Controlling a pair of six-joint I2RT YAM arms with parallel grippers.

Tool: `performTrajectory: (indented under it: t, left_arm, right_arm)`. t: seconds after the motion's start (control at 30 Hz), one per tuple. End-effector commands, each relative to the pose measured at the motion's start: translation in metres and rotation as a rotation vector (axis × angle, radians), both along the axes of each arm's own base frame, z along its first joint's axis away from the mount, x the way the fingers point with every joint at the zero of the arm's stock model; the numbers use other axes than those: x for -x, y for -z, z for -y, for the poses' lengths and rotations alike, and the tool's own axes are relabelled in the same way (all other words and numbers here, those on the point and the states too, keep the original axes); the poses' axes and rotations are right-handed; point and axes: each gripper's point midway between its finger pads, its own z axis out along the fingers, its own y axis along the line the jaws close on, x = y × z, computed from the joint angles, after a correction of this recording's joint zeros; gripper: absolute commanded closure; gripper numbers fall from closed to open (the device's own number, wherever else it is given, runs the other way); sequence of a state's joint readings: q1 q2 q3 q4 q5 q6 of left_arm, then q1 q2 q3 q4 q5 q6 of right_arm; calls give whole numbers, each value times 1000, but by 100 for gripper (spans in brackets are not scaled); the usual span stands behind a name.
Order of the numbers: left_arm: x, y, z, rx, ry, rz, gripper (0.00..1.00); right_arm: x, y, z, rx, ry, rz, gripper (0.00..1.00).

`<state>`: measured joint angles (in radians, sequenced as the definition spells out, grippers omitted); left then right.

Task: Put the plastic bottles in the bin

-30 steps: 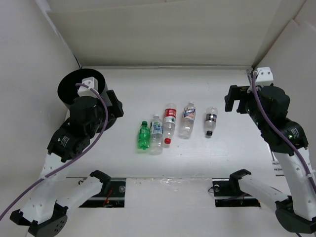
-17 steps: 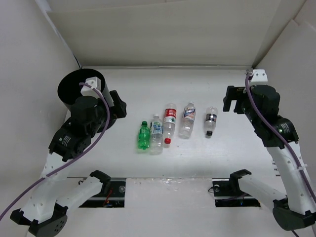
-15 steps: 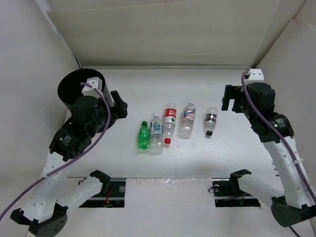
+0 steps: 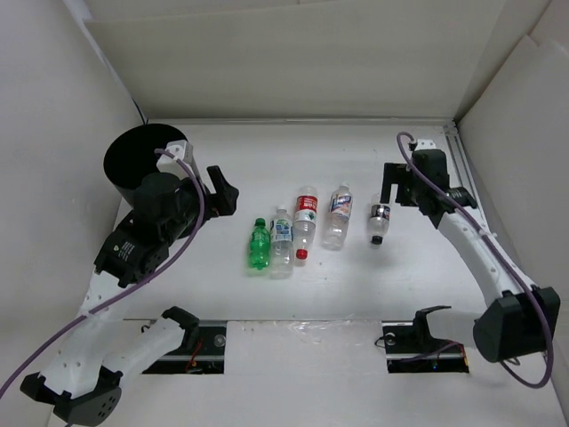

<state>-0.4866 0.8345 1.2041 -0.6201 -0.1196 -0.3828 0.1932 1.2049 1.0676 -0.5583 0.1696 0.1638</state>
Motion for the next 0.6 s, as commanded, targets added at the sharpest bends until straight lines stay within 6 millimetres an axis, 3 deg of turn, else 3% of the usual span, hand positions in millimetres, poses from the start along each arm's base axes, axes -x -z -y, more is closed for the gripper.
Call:
performTrajectory:
  t: [0.0,0.13,0.17,0.2,0.27,0.37,0.4,0.43,0.47,0.53,0.57]
  left_arm:
    - [-3,-6,9,33,39,33,1]
    - [-1,-9,15,55,66,33,1]
    - [-1,-9,15,55,66,33,1]
    - [0,-9,17,59,76,31,1]
    - [0,-9,17,59,76,31,1]
    - [0,-6,15,50,64,24,1]
    - [0,-6,15,50,64,24,1]
    - [0,-6,15,50,64,24,1]
    - [0,-6,15,50,64,24,1]
    - [1,-6,21,65,96,26,1]
    - [-2,-6,28,86,117,26,1]
  right_arm:
    - [-30,22,-3,-73,1,8,2]
    - [-44,83,-9,-92,14,-121,3]
    - [-53,86,-10,-108,10,-107,4]
    - [-55,104,-12,-111,3,-148,4]
    - [-55,123,-16,-136,-15,-196,6]
    - [-57,147,-21,-150,-30,-240,15]
    - [-53,153,-22,-156,-36,-260,25]
    - [-55,152,-23,-157,-37,-251,26]
    - [-53,152,-19,-167,-19,-251,39]
    - [-54,148,-15,-169,-7,-239,57]
    - [-55,143,-15,-171,-9,-226,79]
